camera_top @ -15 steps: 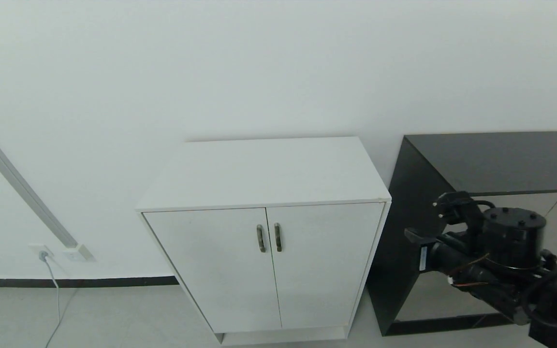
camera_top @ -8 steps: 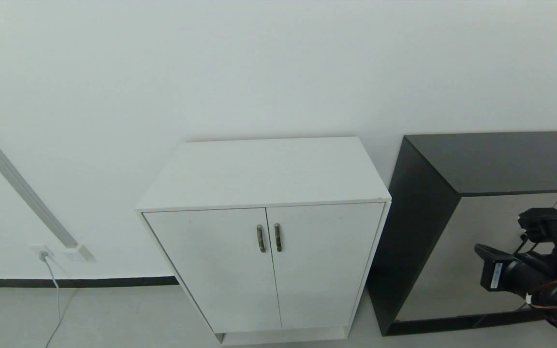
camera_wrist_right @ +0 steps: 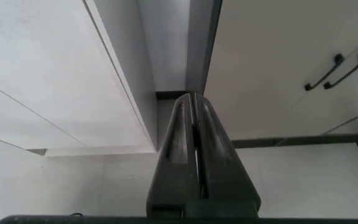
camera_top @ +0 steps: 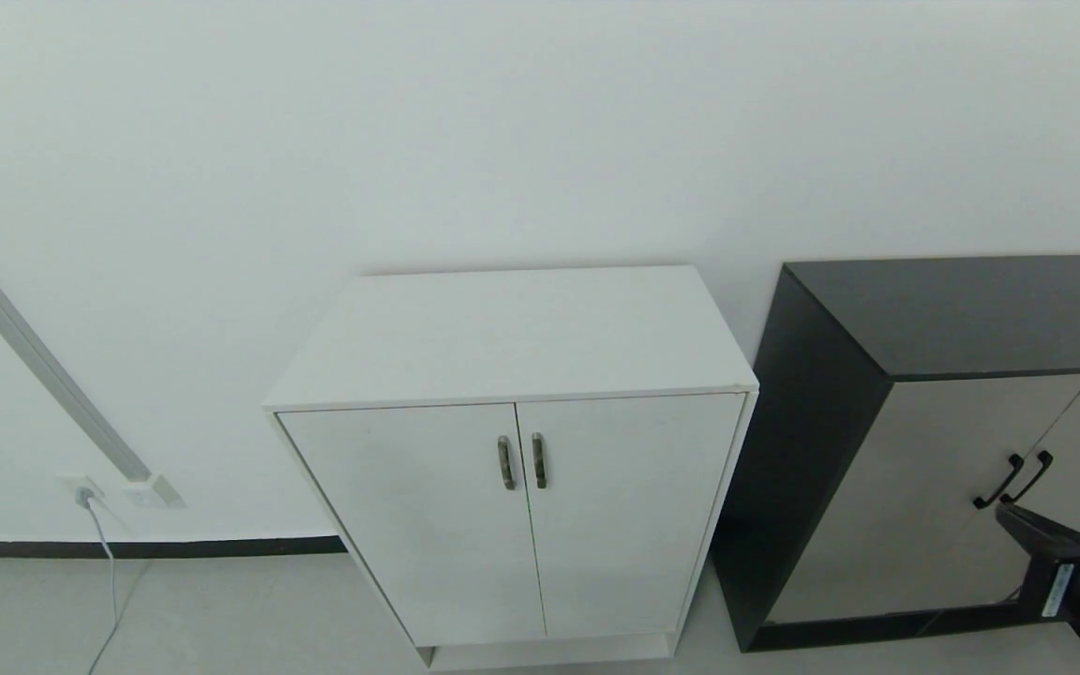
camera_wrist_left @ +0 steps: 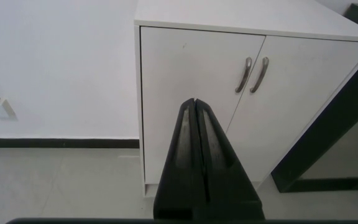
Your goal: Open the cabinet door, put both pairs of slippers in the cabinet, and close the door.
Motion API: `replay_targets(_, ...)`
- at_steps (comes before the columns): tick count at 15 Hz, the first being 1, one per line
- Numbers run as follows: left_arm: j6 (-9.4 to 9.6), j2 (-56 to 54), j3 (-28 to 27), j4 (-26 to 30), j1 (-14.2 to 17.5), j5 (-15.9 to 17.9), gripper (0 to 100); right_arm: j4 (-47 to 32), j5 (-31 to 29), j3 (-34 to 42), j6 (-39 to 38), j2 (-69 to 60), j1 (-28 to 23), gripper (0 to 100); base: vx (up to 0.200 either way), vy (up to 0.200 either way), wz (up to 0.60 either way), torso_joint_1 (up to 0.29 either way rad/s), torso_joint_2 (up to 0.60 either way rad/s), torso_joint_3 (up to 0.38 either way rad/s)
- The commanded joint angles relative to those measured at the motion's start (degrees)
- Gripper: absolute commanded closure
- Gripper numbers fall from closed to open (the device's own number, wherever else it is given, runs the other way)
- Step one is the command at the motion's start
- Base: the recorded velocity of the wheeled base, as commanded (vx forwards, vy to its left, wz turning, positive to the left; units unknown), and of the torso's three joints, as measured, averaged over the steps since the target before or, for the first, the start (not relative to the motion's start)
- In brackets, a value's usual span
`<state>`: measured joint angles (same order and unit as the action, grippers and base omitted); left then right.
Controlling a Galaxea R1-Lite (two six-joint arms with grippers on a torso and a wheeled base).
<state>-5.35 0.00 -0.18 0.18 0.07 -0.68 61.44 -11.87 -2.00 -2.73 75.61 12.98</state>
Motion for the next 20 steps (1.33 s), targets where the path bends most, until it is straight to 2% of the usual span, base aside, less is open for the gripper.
replay_targets(1,-0.01,0.00,0.01,-0.01,0.01,-0.02,100,-0.97,0.01,2.00,0.09,-5.21,0.02,100,0.000,0.000,0.00,0.000,0.00,0.000)
replay_targets(4,-0.01,0.09,0.01,-0.01,0.01,-0.02,100,-9.41,0.27,2.00,0.09,-12.94,0.20,100,0.000,0.000,0.00,0.000,0.00,0.000)
replay_targets(7,-0.01,0.09,0.01,-0.01,0.01,-0.02,100,-23.38,3.96,2.00,0.18,-26.65,0.38,100,0.000,0.000,0.00,0.000,0.00,0.000)
replay_targets(10,-0.10,0.09,0.09,-0.01,0.01,-0.02,100,-38.15,9.06,2.00,0.18,-37.11,0.46,100,0.000,0.000,0.00,0.000,0.00,0.000)
replay_targets(11,-0.01,0.09,0.01,-0.01,0.01,-0.02,100,-45.71,12.31,2.00,0.27,-42.38,0.46,100,0.000,0.000,0.00,0.000,0.00,0.000)
replay_targets(13,-0.01,0.09,0.01,-0.09,0.01,-0.02,100,-52.92,14.86,2.00,1.94,-48.18,0.46,100,0.000,0.000,0.00,0.000,0.00,0.000)
replay_targets(20,-0.01,0.09,0.01,-0.09,0.01,-0.02,100,-58.89,16.44,2.00,6.69,-52.32,0.64,100,0.000,0.000,0.00,0.000,0.00,0.000)
